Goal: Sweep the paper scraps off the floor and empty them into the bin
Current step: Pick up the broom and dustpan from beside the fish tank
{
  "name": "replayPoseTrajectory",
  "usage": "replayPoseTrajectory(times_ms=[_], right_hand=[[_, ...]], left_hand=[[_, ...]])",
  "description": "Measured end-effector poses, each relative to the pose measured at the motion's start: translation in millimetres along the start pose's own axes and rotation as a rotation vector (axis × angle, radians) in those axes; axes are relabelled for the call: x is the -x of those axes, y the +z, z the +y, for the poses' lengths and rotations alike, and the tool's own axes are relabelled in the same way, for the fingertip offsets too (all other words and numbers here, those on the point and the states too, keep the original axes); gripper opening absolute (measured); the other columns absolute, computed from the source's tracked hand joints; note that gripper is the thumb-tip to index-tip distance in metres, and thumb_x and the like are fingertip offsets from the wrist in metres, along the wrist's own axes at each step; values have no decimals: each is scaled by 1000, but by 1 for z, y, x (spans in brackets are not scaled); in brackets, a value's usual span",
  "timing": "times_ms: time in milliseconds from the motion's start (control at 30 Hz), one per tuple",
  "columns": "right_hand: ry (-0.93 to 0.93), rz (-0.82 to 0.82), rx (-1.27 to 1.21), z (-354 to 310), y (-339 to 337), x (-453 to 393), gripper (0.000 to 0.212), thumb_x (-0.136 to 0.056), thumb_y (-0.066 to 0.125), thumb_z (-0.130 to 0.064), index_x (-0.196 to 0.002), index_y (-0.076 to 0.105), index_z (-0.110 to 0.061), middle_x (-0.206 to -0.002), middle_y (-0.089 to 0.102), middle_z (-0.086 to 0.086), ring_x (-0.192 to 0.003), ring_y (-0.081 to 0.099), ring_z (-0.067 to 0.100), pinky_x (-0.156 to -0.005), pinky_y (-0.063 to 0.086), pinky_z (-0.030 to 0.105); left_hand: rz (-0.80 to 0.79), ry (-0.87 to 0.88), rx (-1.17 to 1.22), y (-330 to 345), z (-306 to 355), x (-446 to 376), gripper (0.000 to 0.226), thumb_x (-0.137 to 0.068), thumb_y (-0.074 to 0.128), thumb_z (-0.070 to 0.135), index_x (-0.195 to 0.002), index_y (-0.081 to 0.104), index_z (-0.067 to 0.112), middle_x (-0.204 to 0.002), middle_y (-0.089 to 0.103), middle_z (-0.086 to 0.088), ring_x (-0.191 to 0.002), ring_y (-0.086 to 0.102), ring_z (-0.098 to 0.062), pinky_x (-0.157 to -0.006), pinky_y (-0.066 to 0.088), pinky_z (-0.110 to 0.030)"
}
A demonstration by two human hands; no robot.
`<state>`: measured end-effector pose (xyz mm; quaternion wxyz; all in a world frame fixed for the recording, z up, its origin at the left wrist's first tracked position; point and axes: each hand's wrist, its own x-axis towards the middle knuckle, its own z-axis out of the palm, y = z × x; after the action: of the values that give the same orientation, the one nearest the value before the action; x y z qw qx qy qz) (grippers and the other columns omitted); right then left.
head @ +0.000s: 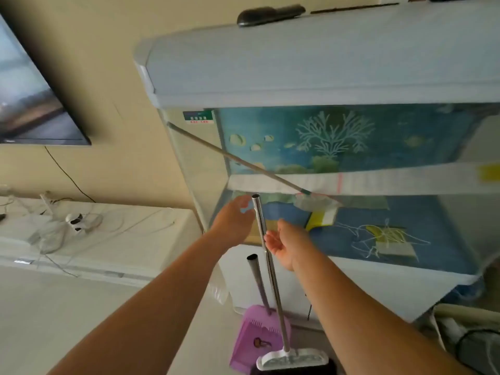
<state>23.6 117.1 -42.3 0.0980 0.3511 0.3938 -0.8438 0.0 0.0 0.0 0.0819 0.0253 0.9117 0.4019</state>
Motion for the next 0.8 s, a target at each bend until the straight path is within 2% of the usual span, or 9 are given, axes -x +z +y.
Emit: replayPoseTrajectory(times_ms=[100,233,333,433,467,567,633,733,800], right_hand=[[40,40,-42,3,4,-26,13,-97,47,-17,-96,49,-4,-82,50,11,-71,53,17,-73,54,27],[79,74,-112,12,12,-53,16,-96,50,-18,-106,48,-5,-88,50,12,-75,54,18,-76,50,25],[84,102,-94,14,16,-63,17,-96,51,-19,-106,49,-5,-96,53,14,-76,54,19,-69,53,24],[111,116,-74,14,23,-68,14,-91,52,-16,-101,59,-9,-99,57,11,-73,54,16,-45,50,21],[120,128,-97,14,24,-70,15,-90,52,-15,-101,62,-10,-101,59,9,-75,56,17,-45,50,21],[139,163,-275,11,20,-67,18,-95,46,-12,-106,59,-6,-131,58,13,-96,58,23,-68,57,26],[102,146,-390,5,17,-57,13,-98,38,-3,-94,50,0,-141,46,22,-91,55,24,-56,56,20],[188,160,-598,4,12,-55,11,-92,42,0,-96,52,0,-121,49,22,-96,58,29,-33,51,25],[216,185,-567,8,11,-56,15,-91,40,0,-94,54,1,-112,49,23,-74,51,29,-27,46,25]], left_hand=[[-28,50,-114,11,-5,-19,55,-95,44,22,-149,35,23,-151,38,-3,-122,54,-26,-96,44,-29],[-52,30,-124,24,-10,-38,59,-94,40,14,-151,29,21,-155,26,-3,-135,42,-22,-108,36,-32],[10,41,-126,27,-9,-47,61,-90,37,3,-148,33,19,-151,32,-1,-132,43,-21,-99,36,-24],[43,113,-171,28,-11,-51,49,-91,36,4,-137,46,19,-142,43,0,-123,50,-18,-88,34,-19],[50,157,-201,28,-10,-51,43,-93,36,8,-132,52,19,-138,48,1,-119,52,-18,-86,35,-19],[64,287,-229,27,-6,-44,31,-95,40,20,-112,66,18,-115,63,3,-101,59,-15,-77,40,-19],[61,308,-89,30,-6,-38,25,-94,43,21,-101,66,17,-95,66,1,-87,61,-15,-73,45,-22],[96,126,175,38,-23,-36,15,-93,41,21,-101,54,18,-84,67,-4,-77,63,-21,-71,48,-31],[-123,-3,-123,45,-42,-35,20,-94,39,16,-101,58,11,-92,64,-11,-84,60,-26,-69,44,-31]])
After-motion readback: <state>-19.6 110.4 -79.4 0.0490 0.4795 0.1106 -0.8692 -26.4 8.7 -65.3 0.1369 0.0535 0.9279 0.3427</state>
